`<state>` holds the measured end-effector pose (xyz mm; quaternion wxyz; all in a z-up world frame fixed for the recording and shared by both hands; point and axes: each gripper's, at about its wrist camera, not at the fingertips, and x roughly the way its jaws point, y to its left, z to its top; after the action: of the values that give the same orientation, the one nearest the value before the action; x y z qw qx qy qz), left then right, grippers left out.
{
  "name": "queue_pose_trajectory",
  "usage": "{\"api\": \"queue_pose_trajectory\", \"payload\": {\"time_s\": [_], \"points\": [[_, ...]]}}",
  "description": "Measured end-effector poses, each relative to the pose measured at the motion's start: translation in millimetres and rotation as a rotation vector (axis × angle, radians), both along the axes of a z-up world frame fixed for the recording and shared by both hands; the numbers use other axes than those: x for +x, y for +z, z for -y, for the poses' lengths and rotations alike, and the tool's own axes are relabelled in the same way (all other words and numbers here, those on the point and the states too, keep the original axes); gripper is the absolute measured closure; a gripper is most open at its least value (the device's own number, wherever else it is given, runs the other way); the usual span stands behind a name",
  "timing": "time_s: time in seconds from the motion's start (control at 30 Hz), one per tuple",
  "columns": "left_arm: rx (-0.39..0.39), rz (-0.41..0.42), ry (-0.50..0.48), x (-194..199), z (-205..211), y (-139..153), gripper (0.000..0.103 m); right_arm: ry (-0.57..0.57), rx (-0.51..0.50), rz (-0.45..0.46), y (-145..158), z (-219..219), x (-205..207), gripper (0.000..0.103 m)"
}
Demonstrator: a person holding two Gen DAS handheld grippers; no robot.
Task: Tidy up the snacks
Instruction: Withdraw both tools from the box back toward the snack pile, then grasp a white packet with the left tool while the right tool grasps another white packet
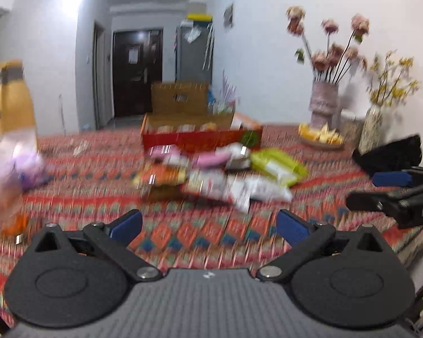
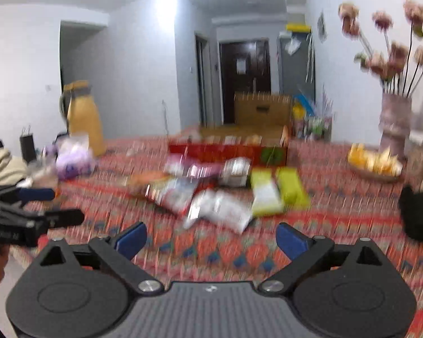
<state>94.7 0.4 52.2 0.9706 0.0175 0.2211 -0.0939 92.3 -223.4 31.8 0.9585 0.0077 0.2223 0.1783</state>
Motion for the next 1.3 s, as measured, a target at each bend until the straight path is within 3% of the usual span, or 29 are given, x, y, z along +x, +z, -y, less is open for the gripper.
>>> {"api": "queue_pose_trajectory", "payload": {"time_s": [0.13, 0.53, 0.73, 0.97, 1.13, 1.2, 1.3], "points": [[0.0, -0.068, 0.039, 3.6, -10.6, -17.5, 0.0, -0.007, -0.057, -0.06, -21.8, -1.0, -3.0, 0.005], [-0.022, -0.076, 0.029, 46.3, -15.7, -24.2, 0.0, -0.019, -0.104, -0.108, -30.0, -9.8, 44.7, 0.013], [-0.015, -0.066, -0.003, 81.2, -13.8, -24.4, 0.0, 0.004, -0.146, -0.118, -30.3, -16.7, 96.2, 0.022], [0.004, -0.041, -0.016, 123.1, -14.2, -17.1, 0.0, 0.139, -0.272, -0.107, -36.6, -39.7, 163.7, 0.045], [0.027, -0.029, -0.015, 166.5, -14.3, -12.5, 0.014, 0.188, -0.31, -0.125, -50.6, -46.2, 207.5, 0.048], [0.03, -0.044, -0.018, 192.1, -11.9, -12.2, 0.024, 0.192, -0.254, -0.145, -52.5, -40.7, 219.3, 0.053], [0.043, -0.078, 0.004, 233.6, -7.8, -14.1, 0.031, 0.157, -0.176, -0.153, -56.7, -30.6, 231.7, 0.055]]}}
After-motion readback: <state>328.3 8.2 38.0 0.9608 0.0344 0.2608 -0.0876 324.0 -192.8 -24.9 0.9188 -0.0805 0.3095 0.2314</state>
